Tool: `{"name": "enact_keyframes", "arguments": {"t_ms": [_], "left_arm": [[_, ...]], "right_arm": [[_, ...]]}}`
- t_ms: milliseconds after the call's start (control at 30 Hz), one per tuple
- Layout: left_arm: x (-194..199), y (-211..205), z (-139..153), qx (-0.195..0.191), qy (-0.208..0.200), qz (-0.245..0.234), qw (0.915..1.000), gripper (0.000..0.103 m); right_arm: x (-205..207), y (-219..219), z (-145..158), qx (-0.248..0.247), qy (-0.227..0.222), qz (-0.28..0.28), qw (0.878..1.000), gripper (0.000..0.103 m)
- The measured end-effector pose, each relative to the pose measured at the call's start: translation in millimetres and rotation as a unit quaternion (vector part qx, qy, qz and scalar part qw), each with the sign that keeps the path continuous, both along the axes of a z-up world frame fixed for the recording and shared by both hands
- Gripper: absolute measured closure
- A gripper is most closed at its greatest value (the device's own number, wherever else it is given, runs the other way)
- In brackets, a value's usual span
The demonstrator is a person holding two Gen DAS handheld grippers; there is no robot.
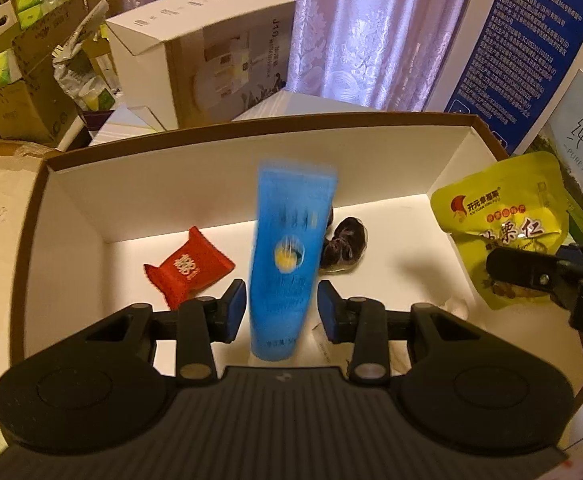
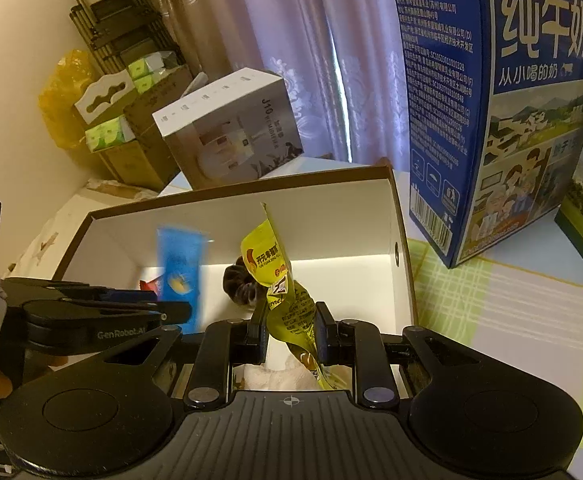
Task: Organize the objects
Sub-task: 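Lower the pouch and tube into the brown box and open both tools, then raise both open tools above the brown box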
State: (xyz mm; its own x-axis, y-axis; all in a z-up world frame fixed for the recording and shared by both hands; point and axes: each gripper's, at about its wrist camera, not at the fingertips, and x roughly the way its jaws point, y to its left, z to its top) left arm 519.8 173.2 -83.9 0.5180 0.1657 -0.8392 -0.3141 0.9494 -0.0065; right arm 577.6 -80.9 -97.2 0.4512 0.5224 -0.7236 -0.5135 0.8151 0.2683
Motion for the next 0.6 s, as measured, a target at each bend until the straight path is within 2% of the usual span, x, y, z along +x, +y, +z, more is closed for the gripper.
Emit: {"name": "enact_keyframes", "arguments": {"t_ms": [133,233,300,367,600], "left_arm": [[0.2,1.0,-0.1,0.011,0.002,-0.003,0.9999,0.057],[-5.2,4.5,2.9,0.011,-0.001,0.001,0.9999,0.054],[-10.5,5.6,6.5,0.014,-0.004,0.000,0.9999,0.051],[-15.1,6.4,10.6,0.018,-0.006,0.000,0.9998,0.049],[-36.0,3.6,34.1,0.024,-0.026,-0.004,0.9994,0.034]], "right_arm": [[4.3,-0.1,0.3,0.012,0.007,-0.003,1.000,0.083],[7.4,-4.6,3.0,0.050,0.008,-0.012,0.999,0.083],[9.1,-8.8,6.4,0.069,0.005,-0.026,0.997,0.077],[8.2,-12.1,11.9,0.073,-0.006,-0.036,0.997,0.057],[-8.1,-23.3,28.2,0.071,-0.016,-0.039,0.997,0.053]]}}
